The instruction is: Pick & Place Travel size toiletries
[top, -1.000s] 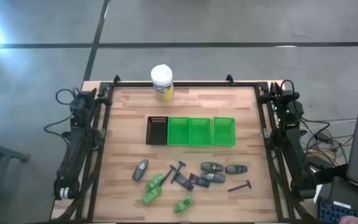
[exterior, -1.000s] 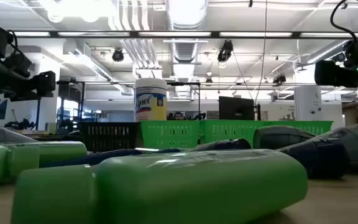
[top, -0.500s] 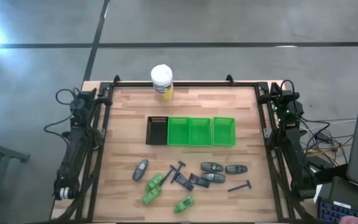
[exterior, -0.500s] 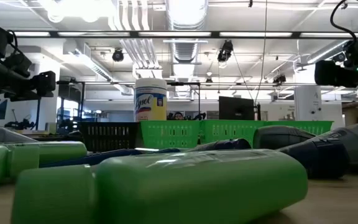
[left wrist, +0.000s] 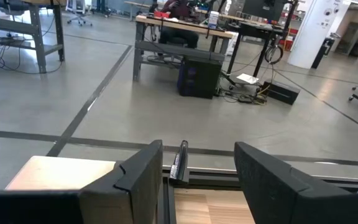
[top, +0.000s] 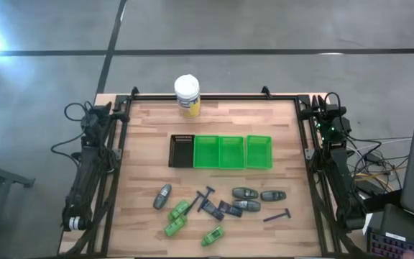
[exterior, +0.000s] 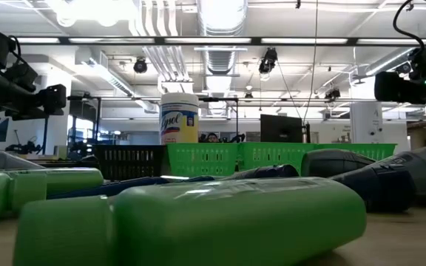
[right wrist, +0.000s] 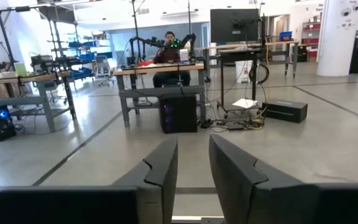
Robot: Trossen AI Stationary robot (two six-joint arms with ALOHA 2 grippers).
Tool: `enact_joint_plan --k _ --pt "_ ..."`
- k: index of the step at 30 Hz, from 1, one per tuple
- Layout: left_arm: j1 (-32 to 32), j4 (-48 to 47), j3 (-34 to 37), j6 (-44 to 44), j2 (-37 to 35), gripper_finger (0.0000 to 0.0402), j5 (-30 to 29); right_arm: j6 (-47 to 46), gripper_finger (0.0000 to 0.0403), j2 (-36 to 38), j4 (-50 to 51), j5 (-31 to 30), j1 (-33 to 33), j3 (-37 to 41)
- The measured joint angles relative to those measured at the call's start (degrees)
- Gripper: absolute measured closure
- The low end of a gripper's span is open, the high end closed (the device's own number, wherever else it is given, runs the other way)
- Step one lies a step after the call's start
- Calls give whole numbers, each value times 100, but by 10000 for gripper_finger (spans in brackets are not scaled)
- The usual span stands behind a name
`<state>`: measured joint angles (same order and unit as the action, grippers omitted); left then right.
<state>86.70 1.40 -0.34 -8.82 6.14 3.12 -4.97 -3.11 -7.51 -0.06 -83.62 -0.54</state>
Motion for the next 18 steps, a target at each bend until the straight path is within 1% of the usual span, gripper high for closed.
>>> enact_joint_plan --k 18 --pt "0 1 0 0 1 197 0 0 264 0 2 0 -1 0"
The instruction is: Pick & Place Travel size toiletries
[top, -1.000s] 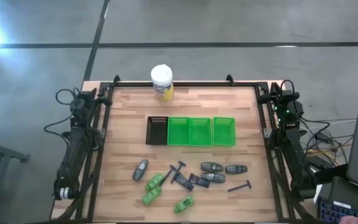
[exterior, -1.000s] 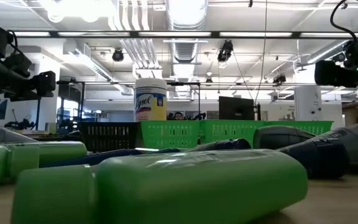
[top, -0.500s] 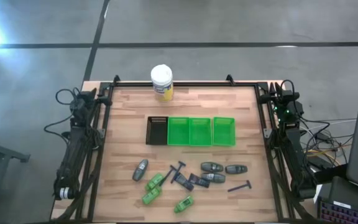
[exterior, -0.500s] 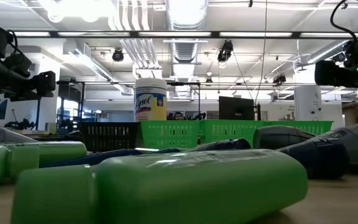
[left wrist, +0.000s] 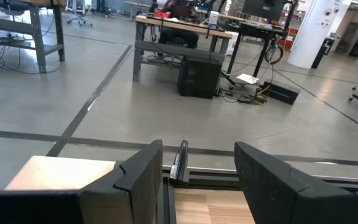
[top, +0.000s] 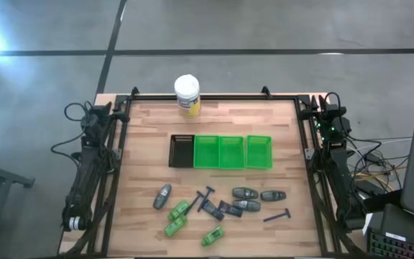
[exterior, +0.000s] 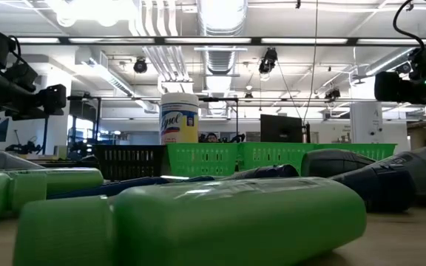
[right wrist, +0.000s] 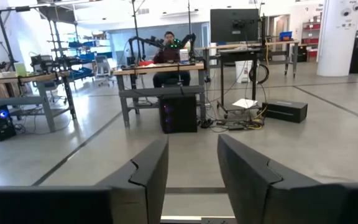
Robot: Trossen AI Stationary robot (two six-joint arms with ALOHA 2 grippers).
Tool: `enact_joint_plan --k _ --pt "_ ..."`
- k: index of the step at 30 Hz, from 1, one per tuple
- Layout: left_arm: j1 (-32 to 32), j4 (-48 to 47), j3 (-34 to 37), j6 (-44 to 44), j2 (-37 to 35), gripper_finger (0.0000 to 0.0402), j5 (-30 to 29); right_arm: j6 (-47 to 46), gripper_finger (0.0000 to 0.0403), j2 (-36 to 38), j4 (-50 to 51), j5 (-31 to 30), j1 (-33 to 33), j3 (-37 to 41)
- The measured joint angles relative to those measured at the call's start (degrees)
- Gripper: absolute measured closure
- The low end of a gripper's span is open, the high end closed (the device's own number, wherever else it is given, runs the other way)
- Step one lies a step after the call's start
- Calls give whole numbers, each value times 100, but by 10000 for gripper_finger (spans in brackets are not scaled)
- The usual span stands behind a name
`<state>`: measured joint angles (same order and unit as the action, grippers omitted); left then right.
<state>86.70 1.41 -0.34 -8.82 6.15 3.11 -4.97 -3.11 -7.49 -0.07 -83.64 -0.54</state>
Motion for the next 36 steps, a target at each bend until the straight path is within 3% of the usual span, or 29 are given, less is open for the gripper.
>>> enact_joint_plan --k 36 --pt "0 0 0 0 0 197 0 2 205 0 -2 -1 1 -2"
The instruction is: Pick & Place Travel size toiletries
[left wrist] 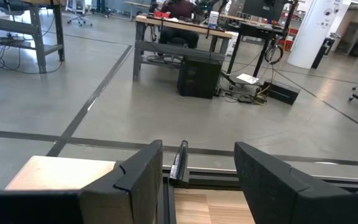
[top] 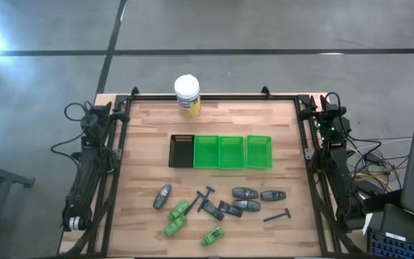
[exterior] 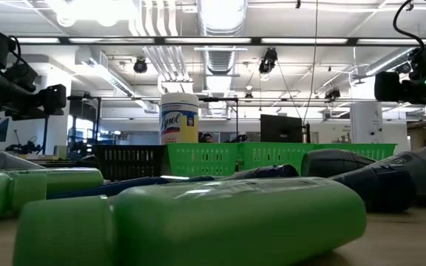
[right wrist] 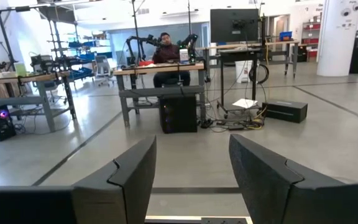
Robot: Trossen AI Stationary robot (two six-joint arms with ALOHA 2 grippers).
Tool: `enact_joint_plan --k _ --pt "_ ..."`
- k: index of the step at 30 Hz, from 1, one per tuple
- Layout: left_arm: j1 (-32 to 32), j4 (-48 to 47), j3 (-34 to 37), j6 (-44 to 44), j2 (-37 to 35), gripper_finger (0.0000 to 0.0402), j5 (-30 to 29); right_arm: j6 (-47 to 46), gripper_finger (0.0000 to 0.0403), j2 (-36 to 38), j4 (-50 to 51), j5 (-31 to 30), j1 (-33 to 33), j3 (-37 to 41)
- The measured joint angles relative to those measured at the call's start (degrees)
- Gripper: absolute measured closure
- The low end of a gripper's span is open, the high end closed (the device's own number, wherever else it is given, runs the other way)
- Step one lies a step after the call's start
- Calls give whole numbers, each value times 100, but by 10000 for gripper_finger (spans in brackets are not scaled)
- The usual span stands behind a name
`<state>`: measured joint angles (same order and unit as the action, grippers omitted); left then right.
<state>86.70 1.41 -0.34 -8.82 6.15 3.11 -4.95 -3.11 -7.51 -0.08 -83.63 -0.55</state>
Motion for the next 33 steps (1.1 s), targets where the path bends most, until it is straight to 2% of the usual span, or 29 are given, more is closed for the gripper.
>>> enact_joint_plan --k 7,11,13,15,19,21,24,27,29,33 --pt "0 0 0 0 -2 197 0 -258 224 0 -33 6 3 -1" --pt "0 0 0 0 0 197 0 -2911 237 0 -5 483 51 -1" --pt "0 0 0 0 0 197 0 -4081 244 -15 147 1098 83 -3" --pt "0 0 0 0 0 197 0 -5099 251 -52 262 2148 162 -1" --pt "0 0 0 0 0 197 -2 -5821 263 -63 -82 3994 492 -1" --pt "0 -1 0 0 0 197 -2 -6453 270 -63 -645 4389 781 -1" --pt "0 -2 0 0 0 197 -5 -7236 279 -79 -1833 4089 1280 -1" --pt "0 -2 0 0 -2 197 -9 -7441 287 -76 -2734 3502 1826 -5" --pt "0 -4 0 0 0 197 -11 -7442 291 -77 -2773 3341 2204 -62" --pt "0 -4 0 0 0 197 -15 -7185 293 -172 -2024 3323 3121 -427"
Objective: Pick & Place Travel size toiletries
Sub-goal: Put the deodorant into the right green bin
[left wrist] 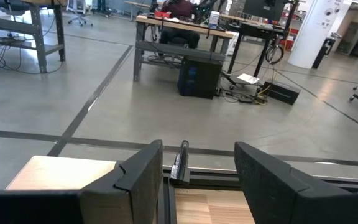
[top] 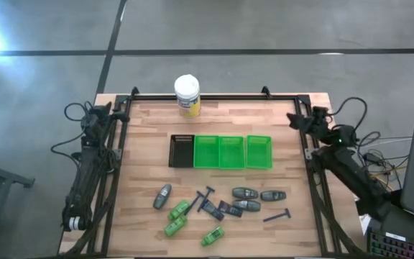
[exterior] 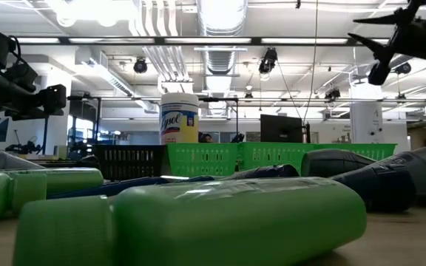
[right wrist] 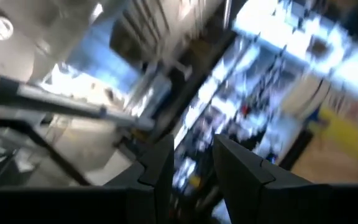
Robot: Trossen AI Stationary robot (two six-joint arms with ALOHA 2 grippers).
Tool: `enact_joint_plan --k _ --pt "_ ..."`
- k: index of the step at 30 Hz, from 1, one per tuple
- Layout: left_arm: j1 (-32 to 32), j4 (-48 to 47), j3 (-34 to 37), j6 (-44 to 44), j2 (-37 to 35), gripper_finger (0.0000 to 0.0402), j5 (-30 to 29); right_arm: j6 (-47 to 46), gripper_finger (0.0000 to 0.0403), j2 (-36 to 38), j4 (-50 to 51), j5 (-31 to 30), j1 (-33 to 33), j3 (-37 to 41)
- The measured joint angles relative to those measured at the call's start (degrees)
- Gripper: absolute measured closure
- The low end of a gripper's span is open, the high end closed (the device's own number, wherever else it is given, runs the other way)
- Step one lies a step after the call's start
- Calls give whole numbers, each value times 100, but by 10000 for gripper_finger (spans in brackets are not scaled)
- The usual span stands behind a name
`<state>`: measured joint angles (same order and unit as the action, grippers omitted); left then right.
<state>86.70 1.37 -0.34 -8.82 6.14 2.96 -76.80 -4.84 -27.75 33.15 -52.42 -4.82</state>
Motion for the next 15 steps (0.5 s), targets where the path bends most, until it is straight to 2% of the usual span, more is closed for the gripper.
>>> enact_joint_plan --k 3,8,15 --pt "0 -2 0 0 -1 197 0 715 290 -280 899 -73 795 -444" --pt "0 -2 0 0 1 197 -2 2474 294 -1224 2277 -660 2039 -1261" --pt "0 -4 0 0 1 197 -2 2847 309 -2787 5083 -138 3520 -2586"
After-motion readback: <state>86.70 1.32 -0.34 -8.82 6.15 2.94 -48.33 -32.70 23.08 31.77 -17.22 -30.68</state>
